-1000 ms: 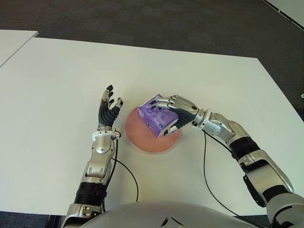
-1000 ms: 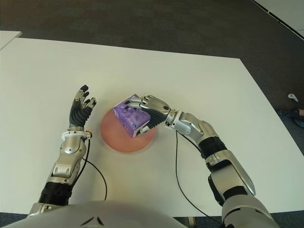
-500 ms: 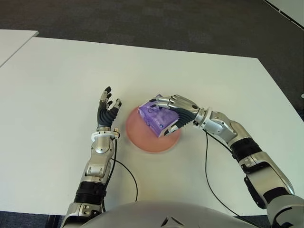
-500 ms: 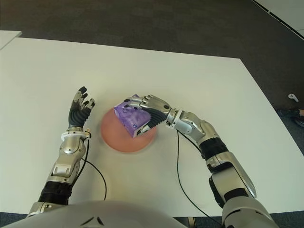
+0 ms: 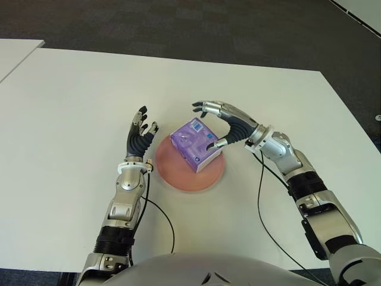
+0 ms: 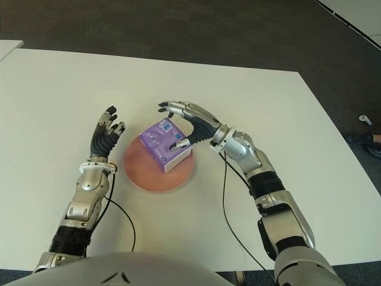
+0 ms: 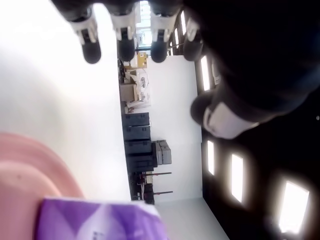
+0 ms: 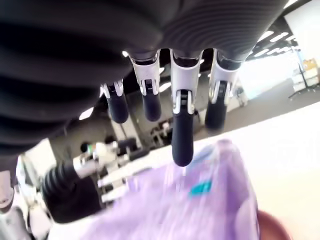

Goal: Put the tissue paper into the plate.

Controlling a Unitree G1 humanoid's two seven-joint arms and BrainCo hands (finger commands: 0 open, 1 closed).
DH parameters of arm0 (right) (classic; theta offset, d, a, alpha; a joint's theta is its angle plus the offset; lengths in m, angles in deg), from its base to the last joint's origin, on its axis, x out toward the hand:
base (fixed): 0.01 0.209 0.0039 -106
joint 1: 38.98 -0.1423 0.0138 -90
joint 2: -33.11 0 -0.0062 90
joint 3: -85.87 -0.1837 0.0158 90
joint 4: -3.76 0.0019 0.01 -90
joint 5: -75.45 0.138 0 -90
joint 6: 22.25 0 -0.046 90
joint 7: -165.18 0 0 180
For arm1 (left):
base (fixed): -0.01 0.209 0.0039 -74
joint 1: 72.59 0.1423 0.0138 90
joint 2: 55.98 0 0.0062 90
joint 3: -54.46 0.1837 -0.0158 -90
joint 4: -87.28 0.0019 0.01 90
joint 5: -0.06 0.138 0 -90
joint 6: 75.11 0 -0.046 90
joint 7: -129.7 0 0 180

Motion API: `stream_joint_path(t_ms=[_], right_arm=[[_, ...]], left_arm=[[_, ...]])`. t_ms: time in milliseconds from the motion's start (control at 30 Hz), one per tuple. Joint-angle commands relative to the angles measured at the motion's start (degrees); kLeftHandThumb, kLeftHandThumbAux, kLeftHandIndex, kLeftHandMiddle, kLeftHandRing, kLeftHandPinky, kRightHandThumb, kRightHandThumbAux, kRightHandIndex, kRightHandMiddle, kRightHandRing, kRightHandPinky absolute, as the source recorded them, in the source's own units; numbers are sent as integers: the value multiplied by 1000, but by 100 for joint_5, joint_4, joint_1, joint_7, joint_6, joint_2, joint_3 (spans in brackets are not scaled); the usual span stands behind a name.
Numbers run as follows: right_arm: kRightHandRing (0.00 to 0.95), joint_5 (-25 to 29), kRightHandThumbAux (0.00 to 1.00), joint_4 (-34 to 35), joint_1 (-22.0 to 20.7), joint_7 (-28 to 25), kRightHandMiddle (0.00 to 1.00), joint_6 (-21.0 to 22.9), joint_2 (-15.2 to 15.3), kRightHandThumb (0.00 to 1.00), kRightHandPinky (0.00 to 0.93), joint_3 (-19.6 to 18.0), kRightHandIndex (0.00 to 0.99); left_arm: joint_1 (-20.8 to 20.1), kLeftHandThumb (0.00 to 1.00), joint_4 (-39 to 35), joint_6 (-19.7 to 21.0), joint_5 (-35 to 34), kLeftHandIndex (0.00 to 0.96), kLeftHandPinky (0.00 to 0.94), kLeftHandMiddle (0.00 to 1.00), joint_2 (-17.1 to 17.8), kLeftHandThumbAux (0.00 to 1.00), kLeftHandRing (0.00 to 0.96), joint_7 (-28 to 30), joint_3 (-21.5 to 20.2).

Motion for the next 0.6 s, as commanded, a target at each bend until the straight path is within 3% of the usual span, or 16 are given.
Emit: stream_joint_path(t_ms=[33,233,433,600], right_arm=[[102,311,488,212,89,38,119,257,-247,179,123,-312,126],[97,619,482,368,134,295,116,485,-531,187,107,-824,130],[86,1921,542,237,-22,415,123,1008,-1135,227,74,-1617,127],[82,2385,633,-244,-131,474,118,992,-1476,248,84,-2020,108]], left_arm=[[107,0,-234,300,43,1,0,0,13,619,0,71,22],[143,2,-361,403,122,1,0,0,-40,620,0,-38,49],[131,2,-86,133,88,0,0,0,10,608,0,-27,-58],[3,3,370,-155,-2,0,0,0,97,613,0,10,-207]])
